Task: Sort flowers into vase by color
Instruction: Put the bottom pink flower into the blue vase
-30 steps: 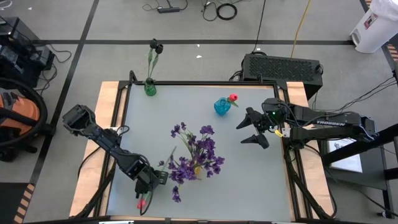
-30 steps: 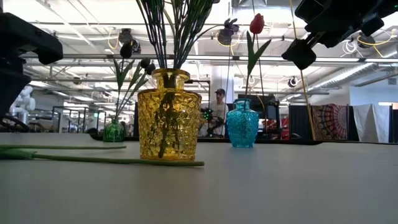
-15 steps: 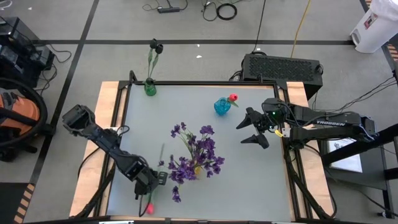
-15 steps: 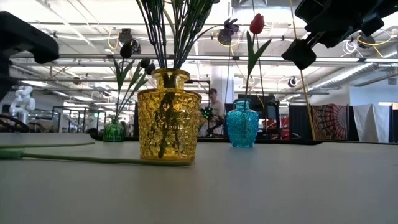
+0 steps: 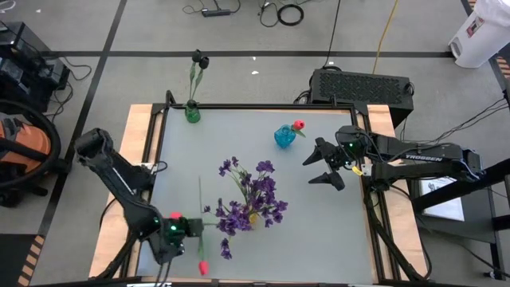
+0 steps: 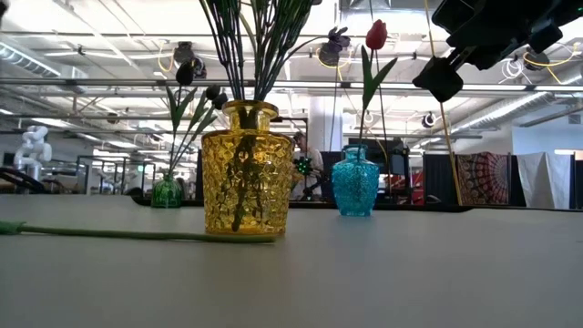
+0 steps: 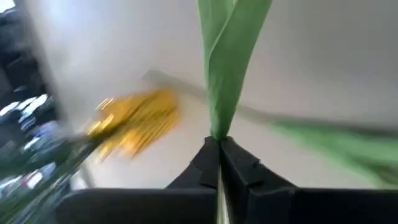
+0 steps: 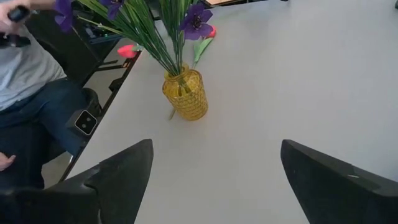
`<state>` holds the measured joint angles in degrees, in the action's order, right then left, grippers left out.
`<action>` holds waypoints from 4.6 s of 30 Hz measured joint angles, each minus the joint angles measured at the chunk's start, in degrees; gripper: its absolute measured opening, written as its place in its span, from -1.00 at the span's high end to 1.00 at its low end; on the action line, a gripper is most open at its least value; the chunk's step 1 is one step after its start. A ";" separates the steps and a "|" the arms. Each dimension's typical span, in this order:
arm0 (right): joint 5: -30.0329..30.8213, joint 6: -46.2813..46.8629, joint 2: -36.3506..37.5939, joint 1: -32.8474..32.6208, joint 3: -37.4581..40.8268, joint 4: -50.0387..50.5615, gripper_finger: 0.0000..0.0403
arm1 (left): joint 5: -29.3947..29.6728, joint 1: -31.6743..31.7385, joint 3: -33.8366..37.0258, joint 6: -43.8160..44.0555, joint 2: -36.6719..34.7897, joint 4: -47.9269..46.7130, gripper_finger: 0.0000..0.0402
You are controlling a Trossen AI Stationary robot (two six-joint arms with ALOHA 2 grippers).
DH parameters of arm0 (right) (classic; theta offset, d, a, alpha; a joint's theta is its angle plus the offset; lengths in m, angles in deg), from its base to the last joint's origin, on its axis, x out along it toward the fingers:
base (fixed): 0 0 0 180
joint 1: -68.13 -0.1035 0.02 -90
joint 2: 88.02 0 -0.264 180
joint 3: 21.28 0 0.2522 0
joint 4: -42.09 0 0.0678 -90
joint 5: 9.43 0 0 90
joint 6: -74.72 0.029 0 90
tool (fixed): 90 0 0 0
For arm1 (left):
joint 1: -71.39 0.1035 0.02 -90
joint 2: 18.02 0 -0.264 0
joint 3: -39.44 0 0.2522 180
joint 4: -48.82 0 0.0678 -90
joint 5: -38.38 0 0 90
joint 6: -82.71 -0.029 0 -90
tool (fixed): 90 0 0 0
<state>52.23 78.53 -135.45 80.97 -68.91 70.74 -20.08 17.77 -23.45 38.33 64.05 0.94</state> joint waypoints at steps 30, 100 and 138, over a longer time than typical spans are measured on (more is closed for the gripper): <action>0.01 0.01 0.01 0.00 0.00 0.00 -0.71 | 48.54 -11.85 -12.15 22.35 -26.14 -7.70 0.99; 0.01 0.01 0.01 0.00 0.00 0.00 -0.71 | -3.08 53.96 -12.48 14.17 -9.02 59.12 0.91; 0.01 0.00 -0.01 0.02 0.00 0.00 -0.71 | -41.22 77.11 -24.91 39.73 9.34 56.79 0.91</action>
<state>52.24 78.53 -135.46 80.99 -68.91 70.74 -61.30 94.88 -48.36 78.07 73.39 57.73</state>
